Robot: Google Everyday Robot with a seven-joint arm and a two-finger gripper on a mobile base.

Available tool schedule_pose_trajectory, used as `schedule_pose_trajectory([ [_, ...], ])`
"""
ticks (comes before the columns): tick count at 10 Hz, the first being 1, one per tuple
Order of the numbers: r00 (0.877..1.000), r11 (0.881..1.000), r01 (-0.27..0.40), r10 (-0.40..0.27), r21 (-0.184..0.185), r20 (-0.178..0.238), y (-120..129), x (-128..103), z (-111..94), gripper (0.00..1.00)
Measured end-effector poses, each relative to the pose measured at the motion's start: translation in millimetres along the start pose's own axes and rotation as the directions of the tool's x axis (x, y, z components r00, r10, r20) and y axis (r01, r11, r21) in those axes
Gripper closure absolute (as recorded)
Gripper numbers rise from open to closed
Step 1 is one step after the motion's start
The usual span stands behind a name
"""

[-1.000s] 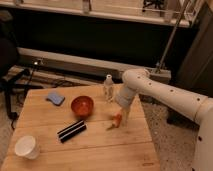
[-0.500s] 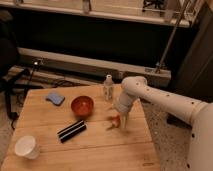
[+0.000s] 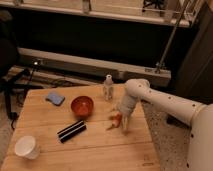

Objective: Place the pepper in the ceramic bowl

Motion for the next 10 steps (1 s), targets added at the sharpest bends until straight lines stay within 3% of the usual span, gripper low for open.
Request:
schedule_pose_trajectory([
  [2, 1.000, 1.000, -0.004, 0.004, -0.014, 0.006, -0.4, 0.8, 2.0, 0.49],
  [10, 0.999, 0.997, 0.015, -0.012, -0.074, 0.030, -6.7, -1.0, 5.7, 0.49],
])
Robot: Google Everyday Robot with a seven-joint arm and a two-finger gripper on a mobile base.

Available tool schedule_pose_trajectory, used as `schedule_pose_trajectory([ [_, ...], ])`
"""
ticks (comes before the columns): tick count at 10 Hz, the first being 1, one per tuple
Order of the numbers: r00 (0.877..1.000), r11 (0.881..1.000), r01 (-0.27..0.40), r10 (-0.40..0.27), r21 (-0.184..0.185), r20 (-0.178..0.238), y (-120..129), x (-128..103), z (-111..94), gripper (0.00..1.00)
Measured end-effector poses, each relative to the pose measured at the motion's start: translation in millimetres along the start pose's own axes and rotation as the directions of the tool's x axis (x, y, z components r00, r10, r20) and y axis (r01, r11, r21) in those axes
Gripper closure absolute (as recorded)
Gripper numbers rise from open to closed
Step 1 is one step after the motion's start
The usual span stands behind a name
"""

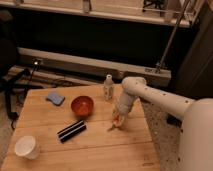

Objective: Place the pepper in the ceramic bowl

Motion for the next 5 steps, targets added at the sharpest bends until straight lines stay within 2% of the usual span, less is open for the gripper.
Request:
schedule_pose_trajectory([
  [5, 1.000, 1.000, 0.006, -0.006, -0.025, 0.017, 0.7, 1.3, 3.2, 0.49],
])
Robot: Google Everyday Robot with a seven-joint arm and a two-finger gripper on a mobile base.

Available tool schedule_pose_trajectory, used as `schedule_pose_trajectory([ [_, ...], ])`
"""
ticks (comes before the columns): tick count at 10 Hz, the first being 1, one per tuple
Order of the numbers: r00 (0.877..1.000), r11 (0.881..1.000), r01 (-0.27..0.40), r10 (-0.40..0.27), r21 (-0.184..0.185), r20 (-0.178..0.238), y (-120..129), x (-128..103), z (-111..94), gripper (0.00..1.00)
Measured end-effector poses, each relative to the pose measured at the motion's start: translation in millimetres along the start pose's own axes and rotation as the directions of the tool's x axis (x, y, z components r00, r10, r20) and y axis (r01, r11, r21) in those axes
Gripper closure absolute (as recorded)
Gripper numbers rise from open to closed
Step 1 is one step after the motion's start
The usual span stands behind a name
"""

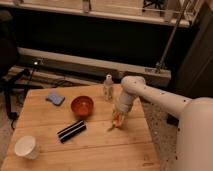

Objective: Place the pepper in the ceramic bowl

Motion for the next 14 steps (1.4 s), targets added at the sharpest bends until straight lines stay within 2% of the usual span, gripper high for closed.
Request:
schedule_pose_trajectory([
  [3, 1.000, 1.000, -0.005, 0.006, -0.025, 0.018, -2, 4, 10, 0.49],
  [4, 1.000, 0.999, -0.008, 0.008, -0.032, 0.022, -3, 7, 12, 0.54],
  [6, 1.000, 1.000, -0.013, 0.014, -0.026, 0.024, -8, 10, 8, 0.70],
  [8, 1.000, 0.999, -0.028, 0.027, 0.029, 0.006, -21, 15, -19, 0.93],
  [9, 0.999, 0.998, -0.034, 0.034, 0.057, -0.003, -29, 14, -36, 0.98],
  [10, 0.999, 0.994, -0.038, 0.039, 0.100, -0.010, -41, 10, -61, 1.00],
  [11, 1.000, 0.987, -0.020, 0.023, 0.157, -0.013, -65, -3, -91, 1.00],
  [12, 1.000, 0.981, -0.003, 0.006, 0.194, -0.013, -84, -14, -112, 1.00],
  [14, 0.996, 0.971, 0.089, -0.088, 0.221, -0.014, -136, -52, -143, 1.00],
])
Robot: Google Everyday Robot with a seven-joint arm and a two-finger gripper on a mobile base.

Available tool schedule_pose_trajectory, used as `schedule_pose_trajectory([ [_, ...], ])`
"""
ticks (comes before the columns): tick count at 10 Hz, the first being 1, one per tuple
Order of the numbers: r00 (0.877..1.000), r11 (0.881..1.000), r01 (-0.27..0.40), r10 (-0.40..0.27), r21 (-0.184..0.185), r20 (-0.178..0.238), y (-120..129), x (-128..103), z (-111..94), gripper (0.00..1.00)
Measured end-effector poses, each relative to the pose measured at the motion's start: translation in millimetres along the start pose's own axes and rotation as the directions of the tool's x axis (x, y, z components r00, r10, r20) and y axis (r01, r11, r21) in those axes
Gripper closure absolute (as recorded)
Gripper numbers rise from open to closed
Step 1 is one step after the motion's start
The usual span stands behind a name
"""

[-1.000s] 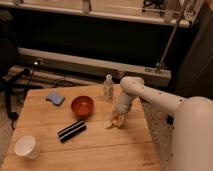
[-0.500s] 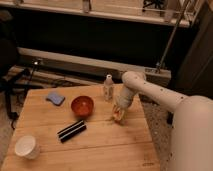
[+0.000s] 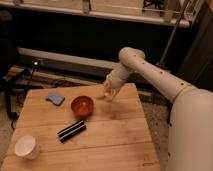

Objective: Place the pepper in the ceramic bowl

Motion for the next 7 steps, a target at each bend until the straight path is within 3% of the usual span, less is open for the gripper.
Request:
schedule_pose_trajectory([
  [4, 0.994, 0.993, 0.105, -0.103, -0.052, 0.042, -64, -33, 13, 1.00],
  [7, 0.990, 0.986, 0.132, -0.125, -0.099, 0.069, -65, -47, 29, 1.00],
])
